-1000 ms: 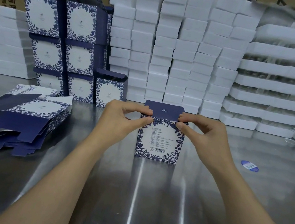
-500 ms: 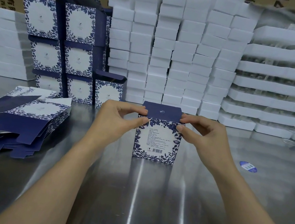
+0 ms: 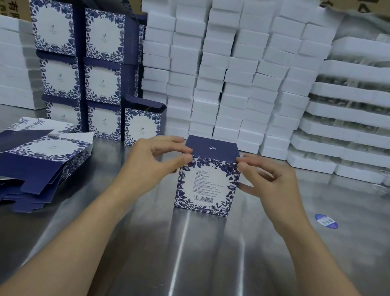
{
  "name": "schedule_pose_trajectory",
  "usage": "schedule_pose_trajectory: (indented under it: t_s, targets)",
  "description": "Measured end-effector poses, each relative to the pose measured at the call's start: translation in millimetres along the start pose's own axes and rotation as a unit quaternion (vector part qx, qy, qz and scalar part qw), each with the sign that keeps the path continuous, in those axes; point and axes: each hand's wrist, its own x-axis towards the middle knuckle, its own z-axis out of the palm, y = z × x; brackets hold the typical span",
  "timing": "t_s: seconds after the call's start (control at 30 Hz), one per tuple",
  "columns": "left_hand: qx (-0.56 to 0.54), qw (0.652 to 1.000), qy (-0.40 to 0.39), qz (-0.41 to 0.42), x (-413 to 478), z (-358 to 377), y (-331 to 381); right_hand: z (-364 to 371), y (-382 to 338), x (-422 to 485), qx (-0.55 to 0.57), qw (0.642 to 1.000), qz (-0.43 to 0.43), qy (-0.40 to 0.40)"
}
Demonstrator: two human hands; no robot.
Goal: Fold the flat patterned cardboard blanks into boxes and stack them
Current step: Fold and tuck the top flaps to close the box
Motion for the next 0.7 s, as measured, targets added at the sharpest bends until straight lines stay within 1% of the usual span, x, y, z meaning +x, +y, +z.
schedule_pose_trajectory:
  t_s: [0.07, 0.13, 0.23, 0.33, 0.4, 0.5, 0.6, 0.7]
  targets:
    - [-0.036, 0.999, 0.015, -0.038, -0.5, 7.1, 0.8, 4.0, -0.3, 0.1, -0.01, 1.0, 0.012, 0.016]
    - [-0.042, 0.998, 0.031, -0.04, -0.7, 14.5, 0.6, 10.1, -0.6, 0.2, -0.003, 0.999, 0.014, 0.034]
    - [-0.039, 0.997, 0.058, 0.015, -0.8, 22.5, 0.0, 15.4, -1.9, 0.2, 0.016, 0.999, 0.001, 0.036]
    - [-0.036, 0.995, 0.043, 0.082, -2.4, 30.1, -1.8, 14.8, -2.1, -1.2, -0.034, 0.998, -0.039, 0.025]
    - [0.007, 0.995, 0.017, 0.096, -4.4, 34.9, -6.8, 14.9, -0.6, -2.7, -0.079, 0.995, -0.058, 0.015]
    - [0.11, 0.987, -0.008, 0.12, -8.2, 37.5, -17.7, 15.2, 5.2, -4.5, -0.133, 0.988, -0.075, -0.003]
    - [0.192, 0.972, 0.007, 0.138, -10.8, 37.8, -22.5, 15.2, 15.4, -5.5, -0.201, 0.976, -0.078, -0.015]
    - [0.247, 0.959, 0.012, 0.139, -14.2, 38.5, -24.5, 13.7, 24.9, -7.0, -0.264, 0.961, -0.074, -0.024]
